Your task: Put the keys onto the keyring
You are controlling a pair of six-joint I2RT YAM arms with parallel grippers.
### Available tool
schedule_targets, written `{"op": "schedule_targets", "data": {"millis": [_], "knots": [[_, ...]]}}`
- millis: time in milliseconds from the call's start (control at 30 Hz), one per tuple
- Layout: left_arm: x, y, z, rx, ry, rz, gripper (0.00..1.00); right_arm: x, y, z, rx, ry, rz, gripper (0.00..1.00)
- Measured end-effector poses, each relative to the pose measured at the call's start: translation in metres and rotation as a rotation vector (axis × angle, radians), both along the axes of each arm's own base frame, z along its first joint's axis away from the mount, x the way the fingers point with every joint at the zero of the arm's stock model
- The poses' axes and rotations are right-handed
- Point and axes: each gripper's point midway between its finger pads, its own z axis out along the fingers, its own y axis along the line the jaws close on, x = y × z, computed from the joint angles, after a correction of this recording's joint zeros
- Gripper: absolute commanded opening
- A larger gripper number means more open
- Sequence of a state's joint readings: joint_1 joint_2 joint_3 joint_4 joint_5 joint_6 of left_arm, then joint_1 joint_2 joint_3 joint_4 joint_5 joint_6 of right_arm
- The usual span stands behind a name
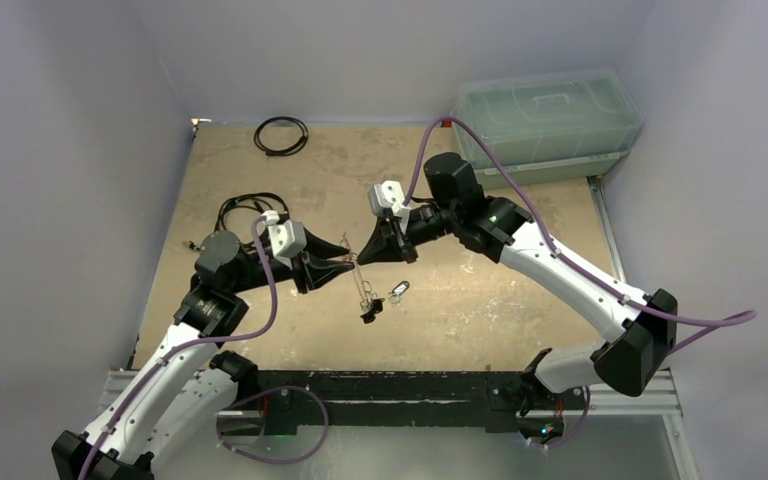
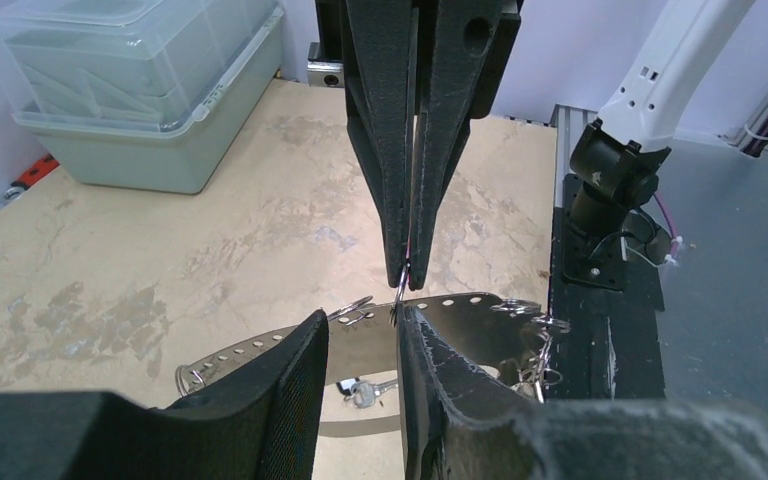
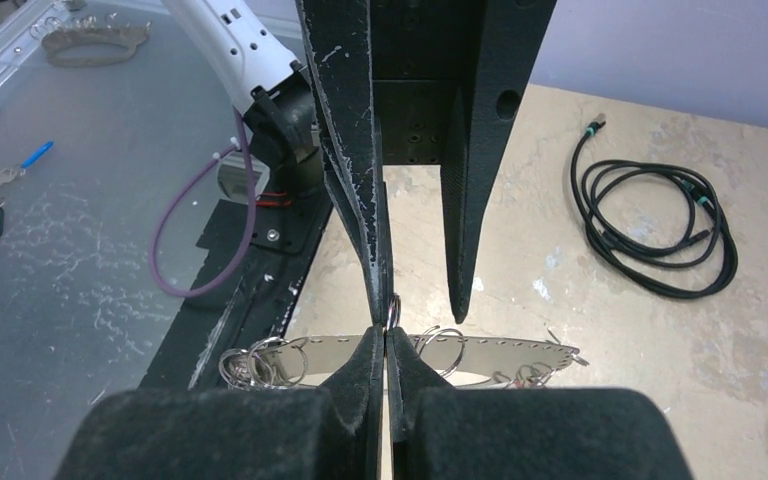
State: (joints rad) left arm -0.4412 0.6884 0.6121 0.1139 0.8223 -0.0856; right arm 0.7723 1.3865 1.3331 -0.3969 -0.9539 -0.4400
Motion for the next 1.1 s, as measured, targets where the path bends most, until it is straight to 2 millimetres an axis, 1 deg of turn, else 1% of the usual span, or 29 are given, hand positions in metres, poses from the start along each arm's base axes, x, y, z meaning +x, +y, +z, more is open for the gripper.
{"op": "schedule_targets", "data": {"millis": [200,333,367,467,567,733,767,800,833,867,967,1000,1100], "knots": [[-0.003,-0.001,0.0,0.0,-0.002,-0.017,0.31,-0.004,0.001,0.001,0.006,0.006,0.019,0.0],[-0.005,-0.003,-0.001,0.001,-0.001,-0.033,0.27,-0.008,0.002,0.003,0.012,0.009,0.037,0.0],[-0.006,-0.003,-0.001,0.001,-0.001,-0.037,0.26,-0.008,0.002,0.003,0.012,0.009,0.038,0.0],[-0.006,-0.004,-0.001,0.001,-0.003,-0.046,0.16,-0.008,0.002,0.003,0.012,0.009,0.039,0.0],[-0.008,-0.004,-0.001,0.001,-0.004,-0.052,0.0,-0.008,0.004,0.002,0.012,0.011,0.043,0.0],[-0.009,-0.004,-0.002,0.005,-0.001,-0.056,0.0,-0.007,0.005,0.0,0.009,0.015,0.045,0.01],[-0.01,-0.003,-0.002,0.007,-0.006,-0.056,0.0,-0.007,0.006,0.0,0.01,0.014,0.045,0.08],[-0.011,-0.002,-0.002,0.008,-0.016,-0.053,0.0,-0.007,0.006,0.001,0.013,0.011,0.044,0.18],[-0.012,-0.001,0.0,0.008,-0.025,-0.05,0.0,-0.006,0.007,0.002,0.016,0.011,0.041,0.32],[-0.012,0.0,0.0,0.008,-0.032,-0.047,0.0,-0.006,0.008,0.003,0.019,0.013,0.038,0.4],[-0.013,0.002,0.002,0.01,-0.053,-0.032,0.0,-0.003,0.011,0.008,0.045,0.001,0.019,0.58],[-0.012,0.003,0.002,0.013,-0.06,-0.027,0.0,-0.003,0.011,0.01,0.055,-0.004,0.011,0.62],[-0.01,0.004,0.0,0.023,-0.066,-0.012,0.0,-0.004,0.007,0.018,0.094,-0.023,-0.027,0.67]]}}
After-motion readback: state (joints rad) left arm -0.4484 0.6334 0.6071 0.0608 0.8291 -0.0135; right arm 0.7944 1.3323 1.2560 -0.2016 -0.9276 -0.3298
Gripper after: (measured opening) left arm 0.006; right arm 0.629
